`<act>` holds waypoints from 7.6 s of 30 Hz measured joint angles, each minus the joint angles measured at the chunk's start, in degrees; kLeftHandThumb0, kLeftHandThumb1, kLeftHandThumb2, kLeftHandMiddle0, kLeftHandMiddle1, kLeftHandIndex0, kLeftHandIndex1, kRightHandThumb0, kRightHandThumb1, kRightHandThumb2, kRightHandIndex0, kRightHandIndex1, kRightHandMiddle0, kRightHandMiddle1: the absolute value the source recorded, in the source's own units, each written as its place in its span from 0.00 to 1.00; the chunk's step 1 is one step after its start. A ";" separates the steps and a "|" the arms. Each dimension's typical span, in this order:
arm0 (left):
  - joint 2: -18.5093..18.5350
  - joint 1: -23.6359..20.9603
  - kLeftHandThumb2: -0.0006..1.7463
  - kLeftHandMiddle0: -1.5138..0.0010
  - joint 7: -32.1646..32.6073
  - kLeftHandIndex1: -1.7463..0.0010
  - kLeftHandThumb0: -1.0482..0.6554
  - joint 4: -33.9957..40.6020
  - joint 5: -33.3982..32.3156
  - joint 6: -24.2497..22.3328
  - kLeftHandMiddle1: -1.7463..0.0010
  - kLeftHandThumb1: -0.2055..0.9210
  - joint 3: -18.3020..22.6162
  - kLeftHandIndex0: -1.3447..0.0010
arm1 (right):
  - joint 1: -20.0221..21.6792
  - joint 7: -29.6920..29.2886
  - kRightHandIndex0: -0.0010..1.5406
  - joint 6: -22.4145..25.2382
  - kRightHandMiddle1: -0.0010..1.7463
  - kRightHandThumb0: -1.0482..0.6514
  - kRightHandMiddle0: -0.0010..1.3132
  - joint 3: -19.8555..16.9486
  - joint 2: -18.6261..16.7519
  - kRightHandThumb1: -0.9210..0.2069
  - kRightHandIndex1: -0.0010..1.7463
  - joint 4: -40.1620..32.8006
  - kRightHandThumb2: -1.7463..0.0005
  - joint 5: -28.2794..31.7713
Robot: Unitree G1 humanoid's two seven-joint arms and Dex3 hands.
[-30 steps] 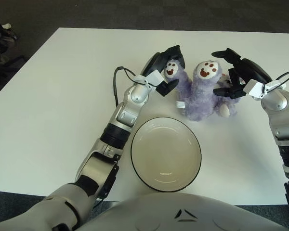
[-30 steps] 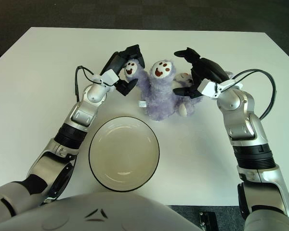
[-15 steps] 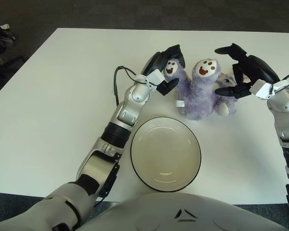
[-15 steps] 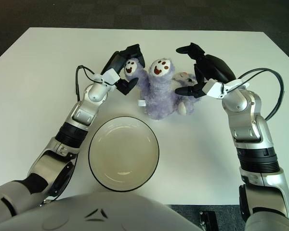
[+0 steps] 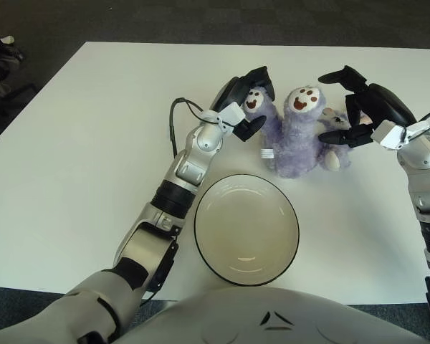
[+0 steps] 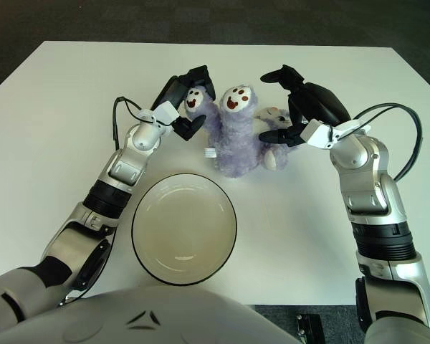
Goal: Put the doll into the plate.
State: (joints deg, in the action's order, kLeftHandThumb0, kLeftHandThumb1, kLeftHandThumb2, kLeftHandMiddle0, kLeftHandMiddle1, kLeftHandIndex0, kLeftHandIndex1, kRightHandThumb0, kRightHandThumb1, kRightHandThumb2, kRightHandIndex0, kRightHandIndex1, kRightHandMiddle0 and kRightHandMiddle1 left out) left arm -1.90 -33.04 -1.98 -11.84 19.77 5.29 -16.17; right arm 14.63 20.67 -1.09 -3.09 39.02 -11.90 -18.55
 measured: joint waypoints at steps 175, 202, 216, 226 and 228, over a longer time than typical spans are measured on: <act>-1.20 -2.31 1.00 0.40 0.93 0.02 0.61 -1.10 -0.10 -0.38 0.00 0.12 0.28 0.48 | 8.85 15.64 0.00 4.96 0.47 0.14 0.00 13.16 -0.39 0.53 0.31 4.88 0.53 -0.36; -2.09 -2.31 1.00 0.41 0.97 0.00 0.61 0.68 0.68 -2.04 0.01 0.12 0.27 0.50 | 13.06 22.51 0.01 -5.61 0.21 0.23 0.00 16.02 1.53 0.58 0.05 13.69 0.48 -0.17; -2.07 -2.32 1.00 0.40 0.98 0.00 0.61 0.90 0.97 -2.04 0.03 0.11 0.28 0.49 | 13.18 23.65 0.00 0.63 0.67 0.65 0.00 15.75 0.75 0.78 0.67 11.61 0.23 0.24; -2.27 -2.32 1.00 0.41 0.85 0.00 0.61 1.24 0.37 -2.75 0.01 0.12 0.44 0.50 | 12.93 21.78 0.13 1.30 0.98 0.80 0.11 16.43 0.62 0.71 0.97 11.13 0.13 -2.46; -2.32 -2.32 1.00 0.40 0.86 0.00 0.61 1.26 0.14 -2.67 0.02 0.12 0.43 0.49 | 12.98 21.77 0.27 1.25 0.99 0.85 0.21 16.65 0.63 0.60 0.99 11.09 0.21 -2.95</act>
State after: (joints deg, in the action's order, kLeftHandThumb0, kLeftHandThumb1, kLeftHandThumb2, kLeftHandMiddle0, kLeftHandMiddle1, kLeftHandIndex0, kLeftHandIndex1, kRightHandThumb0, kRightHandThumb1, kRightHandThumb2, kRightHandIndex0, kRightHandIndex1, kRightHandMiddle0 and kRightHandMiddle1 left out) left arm -4.22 -35.36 -1.12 -10.58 19.91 2.63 -15.74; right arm 27.61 42.45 0.16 13.56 39.65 -0.81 -21.50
